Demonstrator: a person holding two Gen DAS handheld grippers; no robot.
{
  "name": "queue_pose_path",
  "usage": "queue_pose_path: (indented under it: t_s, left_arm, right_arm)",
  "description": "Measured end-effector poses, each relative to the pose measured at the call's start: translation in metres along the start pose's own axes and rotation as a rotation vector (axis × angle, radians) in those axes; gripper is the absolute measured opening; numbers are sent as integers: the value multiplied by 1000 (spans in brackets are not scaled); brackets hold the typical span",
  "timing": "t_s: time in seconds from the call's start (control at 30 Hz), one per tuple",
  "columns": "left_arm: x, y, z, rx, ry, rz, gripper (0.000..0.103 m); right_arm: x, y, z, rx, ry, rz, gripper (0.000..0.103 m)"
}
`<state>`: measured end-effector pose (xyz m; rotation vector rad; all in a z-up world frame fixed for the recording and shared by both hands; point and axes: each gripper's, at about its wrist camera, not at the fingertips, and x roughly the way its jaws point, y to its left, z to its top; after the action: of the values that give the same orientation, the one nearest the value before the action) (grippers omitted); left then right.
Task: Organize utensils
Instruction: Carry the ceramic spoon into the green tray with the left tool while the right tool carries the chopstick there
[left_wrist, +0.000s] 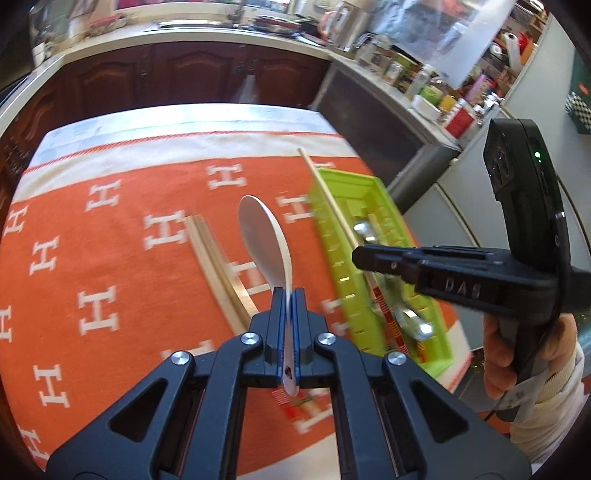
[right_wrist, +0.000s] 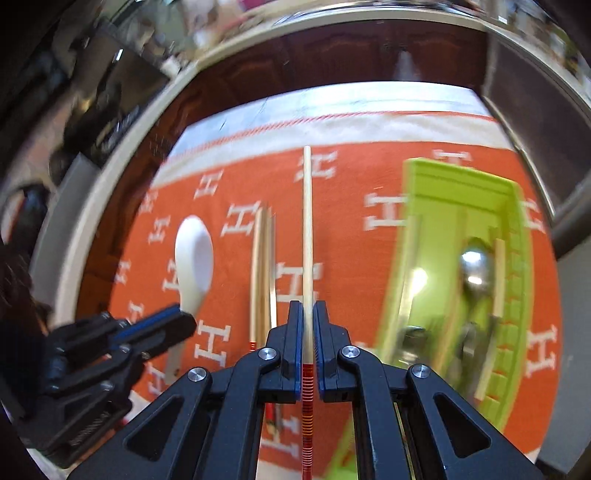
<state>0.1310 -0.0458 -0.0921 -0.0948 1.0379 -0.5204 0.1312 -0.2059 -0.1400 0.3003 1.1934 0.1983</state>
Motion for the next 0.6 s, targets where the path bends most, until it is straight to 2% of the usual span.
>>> queue_pose_path:
  t_s: [0.1, 0.27, 0.43, 0.6]
  left_arm:
    - [9, -30, 10, 25, 16, -30, 1]
    - [37, -75, 18, 69, 59, -52, 1]
    - [71, -99, 11, 99, 113, -52, 1]
    - [98, -98, 2, 93, 173, -49, 1]
  right_arm:
    - [-24, -35, 0, 57, -44, -50, 5]
    - [-30, -77, -12, 128, -29, -102, 5]
    - [-14, -106, -26, 182, 11, -75, 5]
    - [-3, -110, -40, 197, 27, -41, 5]
